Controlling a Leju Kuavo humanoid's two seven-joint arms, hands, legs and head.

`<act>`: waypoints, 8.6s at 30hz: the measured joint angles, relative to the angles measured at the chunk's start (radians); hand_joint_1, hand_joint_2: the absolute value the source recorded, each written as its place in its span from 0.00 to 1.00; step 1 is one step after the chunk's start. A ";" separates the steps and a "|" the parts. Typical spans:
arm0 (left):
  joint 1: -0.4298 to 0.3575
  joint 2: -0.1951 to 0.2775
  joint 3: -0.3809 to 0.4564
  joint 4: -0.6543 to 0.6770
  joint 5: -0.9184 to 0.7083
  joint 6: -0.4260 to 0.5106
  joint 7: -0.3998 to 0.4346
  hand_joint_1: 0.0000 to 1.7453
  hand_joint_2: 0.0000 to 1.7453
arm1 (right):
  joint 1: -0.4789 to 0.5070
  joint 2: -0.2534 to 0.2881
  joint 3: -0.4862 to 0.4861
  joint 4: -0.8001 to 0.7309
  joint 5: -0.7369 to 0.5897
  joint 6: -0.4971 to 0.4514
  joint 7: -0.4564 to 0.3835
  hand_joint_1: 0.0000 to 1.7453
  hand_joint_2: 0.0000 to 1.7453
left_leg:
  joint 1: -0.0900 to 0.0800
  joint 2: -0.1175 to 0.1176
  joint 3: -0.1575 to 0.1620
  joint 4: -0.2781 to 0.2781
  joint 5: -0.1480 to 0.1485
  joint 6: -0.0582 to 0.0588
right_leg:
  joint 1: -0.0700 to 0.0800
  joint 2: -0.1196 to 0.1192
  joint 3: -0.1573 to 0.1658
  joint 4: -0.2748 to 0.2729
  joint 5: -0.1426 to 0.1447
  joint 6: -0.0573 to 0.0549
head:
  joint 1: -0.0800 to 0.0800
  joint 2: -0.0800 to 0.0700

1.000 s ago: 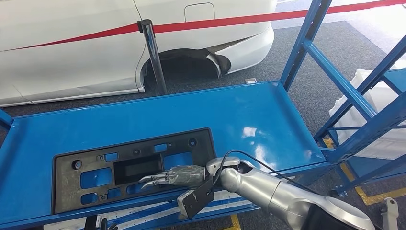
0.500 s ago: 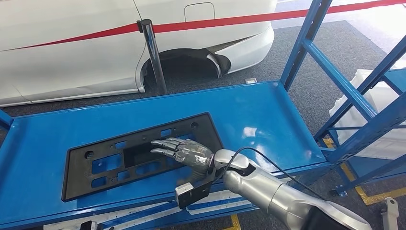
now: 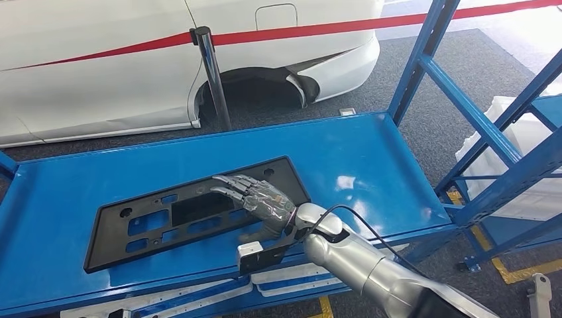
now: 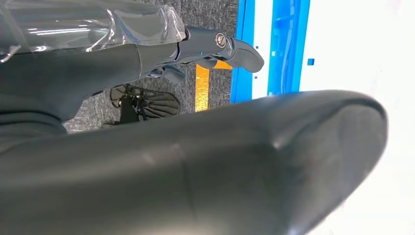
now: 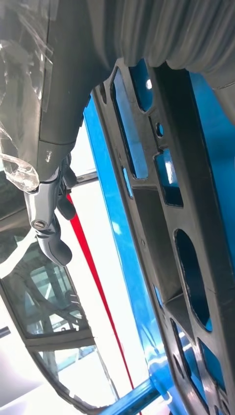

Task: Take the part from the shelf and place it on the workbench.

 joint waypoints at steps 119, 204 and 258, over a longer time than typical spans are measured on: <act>0.004 -0.016 0.023 0.000 0.035 -0.011 0.006 0.00 0.00 | -0.053 0.076 0.007 0.360 0.626 -0.263 0.496 1.00 1.00 | 0.001 0.000 0.015 0.000 -0.002 -0.001 | 0.000 0.001 0.013 -0.001 -0.002 0.000 | 0.000 0.000; 0.061 -0.035 0.055 0.004 0.048 -0.113 -0.090 0.00 0.00 | 0.293 0.039 -0.591 -0.532 -0.981 0.394 -0.052 1.00 1.00 | -0.001 0.010 0.106 0.031 -0.106 0.000 | -0.002 0.002 -0.078 0.015 0.065 -0.011 | 0.000 0.000; 0.066 -0.043 0.051 0.006 0.034 -0.094 -0.122 0.00 0.00 | 0.296 0.050 -0.614 -0.507 -0.880 0.331 -0.068 1.00 1.00 | 0.007 -0.004 -0.063 0.210 -0.145 -0.027 | -0.026 -0.015 -0.001 -0.005 0.018 -0.009 | -0.011 0.000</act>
